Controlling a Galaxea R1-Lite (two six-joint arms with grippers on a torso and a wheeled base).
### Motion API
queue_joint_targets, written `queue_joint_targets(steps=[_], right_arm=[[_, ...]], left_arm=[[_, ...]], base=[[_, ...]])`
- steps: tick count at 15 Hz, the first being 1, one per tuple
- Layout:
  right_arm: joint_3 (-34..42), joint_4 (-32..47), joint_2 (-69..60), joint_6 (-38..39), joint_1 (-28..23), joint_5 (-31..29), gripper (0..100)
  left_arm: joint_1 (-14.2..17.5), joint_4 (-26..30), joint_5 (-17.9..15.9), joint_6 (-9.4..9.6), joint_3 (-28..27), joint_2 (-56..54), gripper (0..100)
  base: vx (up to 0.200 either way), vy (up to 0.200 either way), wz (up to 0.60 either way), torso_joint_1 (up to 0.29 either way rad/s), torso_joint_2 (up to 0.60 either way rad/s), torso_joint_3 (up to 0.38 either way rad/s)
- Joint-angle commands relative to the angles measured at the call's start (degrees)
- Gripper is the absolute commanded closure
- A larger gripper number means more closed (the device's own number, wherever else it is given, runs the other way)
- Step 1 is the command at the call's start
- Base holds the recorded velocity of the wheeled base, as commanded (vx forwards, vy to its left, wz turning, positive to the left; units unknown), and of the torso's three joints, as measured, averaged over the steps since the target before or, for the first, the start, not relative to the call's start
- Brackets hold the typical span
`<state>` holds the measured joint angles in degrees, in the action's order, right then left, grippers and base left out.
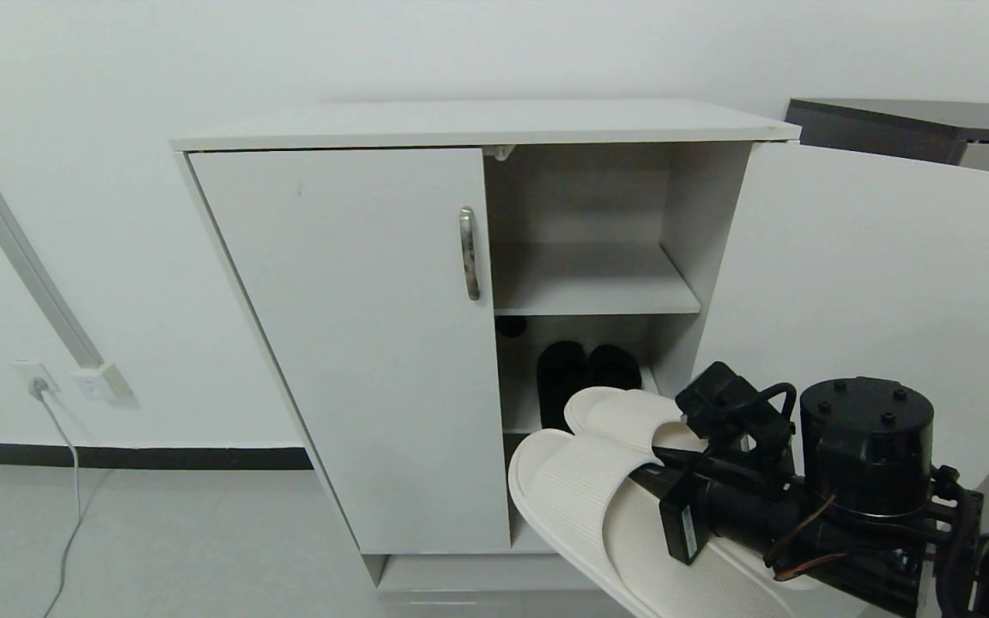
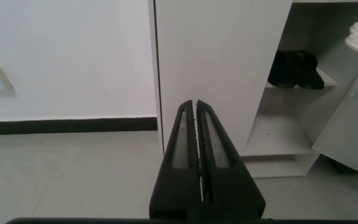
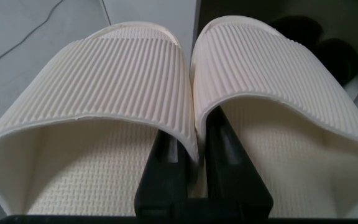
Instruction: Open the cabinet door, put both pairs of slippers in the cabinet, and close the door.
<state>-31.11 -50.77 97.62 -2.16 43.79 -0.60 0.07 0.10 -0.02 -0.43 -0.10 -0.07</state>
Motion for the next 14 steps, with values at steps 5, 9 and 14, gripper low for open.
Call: queue_joint_targets(steps=[5,9,14], right_arm=[[0.2,-0.2,1.0,0.0,0.5,0.1,100],[0.8,-1.3,2.0,-0.7,0.5,0.1,100],[1.8,-5.9,4.0,-1.7,0.8,-0.1,100]], left_arm=[[0.0,0.0,0.0,-0.01,0.0,0.1,100],[0.0,0.0,0.0,-0.01,0.0,0.1,100],[0.0,0.0,0.0,-0.01,0.0,0.1,100]], base=[[0.0,0.0,0.0,0.0,0.0,0.0],[0.0,0.0,0.0,0.0,0.0,0.0],[0.0,0.0,-0.24,0.001,0.0,-0.001]])
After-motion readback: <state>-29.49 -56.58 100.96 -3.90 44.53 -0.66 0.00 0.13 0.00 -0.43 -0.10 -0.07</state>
